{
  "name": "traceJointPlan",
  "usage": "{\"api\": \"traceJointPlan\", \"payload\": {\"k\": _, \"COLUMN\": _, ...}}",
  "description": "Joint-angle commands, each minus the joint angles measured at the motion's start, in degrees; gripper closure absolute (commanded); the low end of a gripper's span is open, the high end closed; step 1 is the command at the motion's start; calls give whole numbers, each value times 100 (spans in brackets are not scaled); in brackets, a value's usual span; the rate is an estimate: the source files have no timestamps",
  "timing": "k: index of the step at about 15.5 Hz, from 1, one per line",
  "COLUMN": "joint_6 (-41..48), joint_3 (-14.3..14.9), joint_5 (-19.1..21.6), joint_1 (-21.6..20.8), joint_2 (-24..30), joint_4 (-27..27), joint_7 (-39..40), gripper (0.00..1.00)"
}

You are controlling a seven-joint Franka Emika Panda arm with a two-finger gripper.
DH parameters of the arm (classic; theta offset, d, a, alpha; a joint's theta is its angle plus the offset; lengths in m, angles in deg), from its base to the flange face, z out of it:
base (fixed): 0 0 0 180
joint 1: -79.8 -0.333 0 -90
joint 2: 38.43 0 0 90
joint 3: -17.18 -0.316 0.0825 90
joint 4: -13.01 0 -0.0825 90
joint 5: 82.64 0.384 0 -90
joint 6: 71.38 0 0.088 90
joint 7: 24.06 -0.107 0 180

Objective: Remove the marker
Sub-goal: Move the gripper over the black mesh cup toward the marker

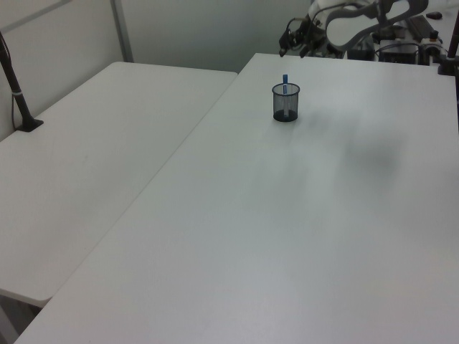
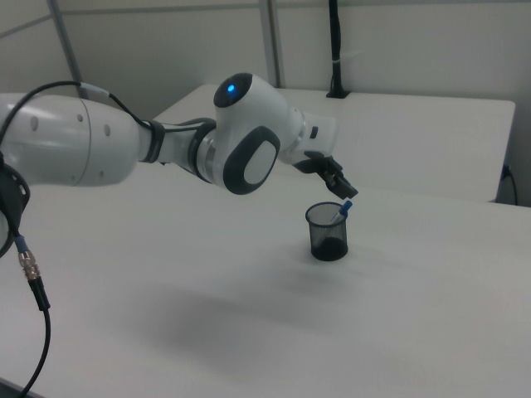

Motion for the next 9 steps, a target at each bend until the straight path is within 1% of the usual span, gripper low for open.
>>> {"api": "traceJointPlan", "payload": {"k": 1, "joint_6": -92, "joint_3": 74, "joint_5": -195, "joint_1": -30, "joint_2": -141, "joint_4": -24, "joint_7": -171, "gripper": 33}}
{"api": "traceJointPlan", "payload": {"k": 2, "joint_6": -127, "joint_3": 74, "joint_5": -213, "joint_1": -30, "joint_2": -203, "joint_4": -33, "joint_7": -171, "gripper": 37}}
{"api": "traceJointPlan", "payload": {"k": 3, "joint_6": -197, "joint_3": 83, "joint_5": -213, "joint_1": -30, "joint_2": -256, "joint_4": -33, "joint_7": -171, "gripper": 37}}
{"api": "traceJointPlan", "payload": {"k": 6, "joint_6": -303, "joint_3": 83, "joint_5": -231, "joint_1": -30, "joint_2": -326, "joint_4": -33, "joint_7": -171, "gripper": 37}}
{"api": "traceJointPlan", "payload": {"k": 9, "joint_6": -303, "joint_3": 83, "joint_5": -345, "joint_1": -30, "joint_2": -379, "joint_4": -33, "joint_7": -171, "gripper": 37}}
